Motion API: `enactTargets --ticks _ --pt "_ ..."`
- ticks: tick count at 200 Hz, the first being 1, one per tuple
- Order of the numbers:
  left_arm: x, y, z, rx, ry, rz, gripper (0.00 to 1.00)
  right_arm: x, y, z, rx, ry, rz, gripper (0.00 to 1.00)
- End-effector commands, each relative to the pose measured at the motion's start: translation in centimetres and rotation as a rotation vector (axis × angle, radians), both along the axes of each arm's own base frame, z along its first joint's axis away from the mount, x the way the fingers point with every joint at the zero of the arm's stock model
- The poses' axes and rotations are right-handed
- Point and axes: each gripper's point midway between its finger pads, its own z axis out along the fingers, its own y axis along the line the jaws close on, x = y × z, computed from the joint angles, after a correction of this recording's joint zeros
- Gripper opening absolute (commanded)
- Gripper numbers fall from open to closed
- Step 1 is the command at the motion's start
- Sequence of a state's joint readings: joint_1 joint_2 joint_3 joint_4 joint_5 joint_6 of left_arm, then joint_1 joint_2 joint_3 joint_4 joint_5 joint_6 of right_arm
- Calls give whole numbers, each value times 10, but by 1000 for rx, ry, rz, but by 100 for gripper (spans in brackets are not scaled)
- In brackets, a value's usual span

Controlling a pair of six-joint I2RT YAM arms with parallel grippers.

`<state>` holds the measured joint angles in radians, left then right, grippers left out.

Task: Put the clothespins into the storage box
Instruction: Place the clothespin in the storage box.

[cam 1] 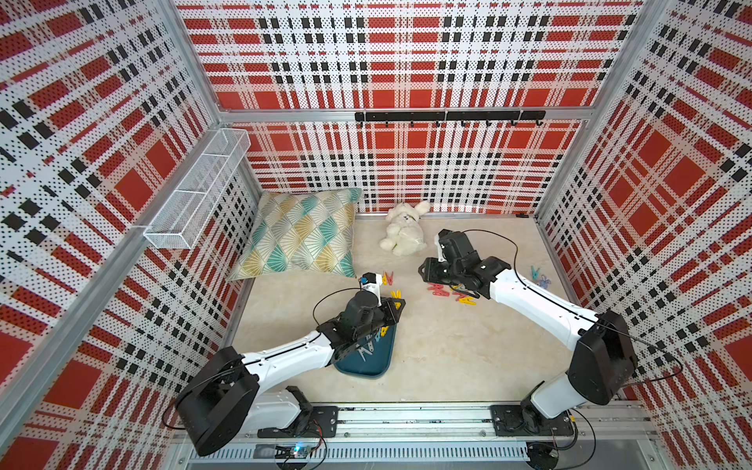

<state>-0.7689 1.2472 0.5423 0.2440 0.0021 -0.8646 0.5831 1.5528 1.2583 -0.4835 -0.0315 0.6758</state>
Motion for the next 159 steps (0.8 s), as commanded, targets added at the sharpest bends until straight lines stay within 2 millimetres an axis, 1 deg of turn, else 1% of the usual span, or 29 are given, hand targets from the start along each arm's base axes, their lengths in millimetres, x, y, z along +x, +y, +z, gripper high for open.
enactTargets --ticks 1,19,52,71,93,107,113,141,152,159 --pt "-4 26 -21 129 30 49 4 -1 -28 -17 -103 18 -26 43" --pt "-6 42 -30 180 52 84 5 2 -45 -30 -142 35 -53 43" --pt "-8 72 -46 273 97 151 7 5 -76 -62 -166 90 -109 41" --pt "-9 85 -53 311 116 180 9 9 -96 -79 -193 119 -145 40" --pt "-11 98 -59 367 127 214 12 18 -112 -94 -203 148 -176 39" --pt "-13 105 -63 401 136 229 14 25 -117 -101 -203 166 -191 38" --pt "-13 107 -64 410 136 233 14 28 -118 -104 -223 163 -171 38" --pt "-13 114 -67 443 142 248 15 47 -118 -113 -261 174 -171 37" --pt "-13 115 -67 449 143 250 18 55 -118 -115 -272 180 -173 36" --pt "-14 116 -68 456 145 251 21 58 -117 -118 -277 186 -172 35"
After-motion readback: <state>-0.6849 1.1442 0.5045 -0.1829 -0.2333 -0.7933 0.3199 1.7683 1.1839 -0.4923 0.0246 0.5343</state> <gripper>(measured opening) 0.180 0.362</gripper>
